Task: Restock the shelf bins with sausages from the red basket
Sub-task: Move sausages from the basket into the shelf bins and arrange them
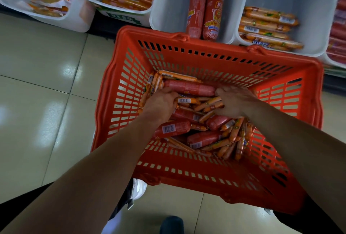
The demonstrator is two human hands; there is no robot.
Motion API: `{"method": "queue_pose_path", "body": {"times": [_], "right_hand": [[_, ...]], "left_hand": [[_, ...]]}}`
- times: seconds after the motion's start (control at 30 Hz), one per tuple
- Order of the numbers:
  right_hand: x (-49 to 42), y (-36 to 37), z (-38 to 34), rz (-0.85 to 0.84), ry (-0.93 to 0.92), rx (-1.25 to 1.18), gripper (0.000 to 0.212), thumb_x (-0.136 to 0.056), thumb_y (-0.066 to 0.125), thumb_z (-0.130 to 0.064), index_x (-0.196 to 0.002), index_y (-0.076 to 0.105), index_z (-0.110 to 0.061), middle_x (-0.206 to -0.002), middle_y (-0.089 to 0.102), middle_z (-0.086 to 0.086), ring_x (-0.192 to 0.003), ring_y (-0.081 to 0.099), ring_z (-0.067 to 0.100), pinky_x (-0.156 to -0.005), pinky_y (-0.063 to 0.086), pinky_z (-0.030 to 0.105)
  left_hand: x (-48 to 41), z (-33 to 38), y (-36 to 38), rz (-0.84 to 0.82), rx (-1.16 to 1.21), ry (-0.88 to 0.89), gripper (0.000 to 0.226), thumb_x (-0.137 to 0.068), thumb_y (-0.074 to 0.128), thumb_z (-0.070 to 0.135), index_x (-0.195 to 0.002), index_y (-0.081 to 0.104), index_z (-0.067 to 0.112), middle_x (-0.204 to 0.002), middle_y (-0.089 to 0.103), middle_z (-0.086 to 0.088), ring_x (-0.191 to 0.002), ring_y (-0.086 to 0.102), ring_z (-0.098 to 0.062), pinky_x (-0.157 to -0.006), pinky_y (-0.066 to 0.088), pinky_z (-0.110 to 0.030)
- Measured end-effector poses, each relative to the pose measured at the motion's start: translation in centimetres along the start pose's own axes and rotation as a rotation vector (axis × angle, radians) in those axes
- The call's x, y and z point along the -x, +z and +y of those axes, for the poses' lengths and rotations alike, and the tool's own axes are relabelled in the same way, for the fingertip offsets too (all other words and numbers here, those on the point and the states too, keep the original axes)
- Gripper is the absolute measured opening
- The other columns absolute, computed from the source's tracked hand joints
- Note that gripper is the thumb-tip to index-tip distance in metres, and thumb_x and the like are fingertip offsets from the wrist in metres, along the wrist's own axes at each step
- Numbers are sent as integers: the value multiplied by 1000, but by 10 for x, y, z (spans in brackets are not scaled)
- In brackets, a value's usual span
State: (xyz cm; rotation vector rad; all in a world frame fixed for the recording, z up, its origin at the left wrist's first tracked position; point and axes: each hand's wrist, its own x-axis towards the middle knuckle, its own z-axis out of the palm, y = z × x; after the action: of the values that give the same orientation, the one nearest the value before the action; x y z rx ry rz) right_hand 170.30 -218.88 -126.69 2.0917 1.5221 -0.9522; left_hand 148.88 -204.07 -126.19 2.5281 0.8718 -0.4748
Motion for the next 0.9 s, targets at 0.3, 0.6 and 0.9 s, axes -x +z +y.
{"method": "queue_pose_path", "body": {"times": [0.3, 0.6, 0.9], "right_hand": [[-11, -9, 0, -136, -78, 19, 57, -80, 51, -73, -117, 61, -31, -110, 53, -7, -111, 52, 20, -91, 46, 37], [-12, -1, -9, -256, -96, -101, 45, -79, 60, -71, -87, 65, -27, -90, 64, -6, -81, 60, 14, -74, 53, 33], [30, -7, -11, 13, -109, 69, 35, -90, 58, -57, -106, 55, -27, -89, 53, -5, -87, 54, 19, -65, 38, 30]], "left_hand": [[-14, -12, 3, -139, -250, 213, 46, -95, 57, 21, -140, 51, 23, -139, 45, -2, -131, 37, -26, -111, 38, -41], [-14, -8, 2, -146, -323, 263, 37, -98, 55, 32, -133, 54, 19, -134, 47, -4, -128, 38, -25, -107, 37, -40], [0, 17, -26, -212, 15, 116, 32, -104, 40, 39, -129, 44, 19, -119, 59, -8, -111, 56, -29, -87, 47, -43]]}}
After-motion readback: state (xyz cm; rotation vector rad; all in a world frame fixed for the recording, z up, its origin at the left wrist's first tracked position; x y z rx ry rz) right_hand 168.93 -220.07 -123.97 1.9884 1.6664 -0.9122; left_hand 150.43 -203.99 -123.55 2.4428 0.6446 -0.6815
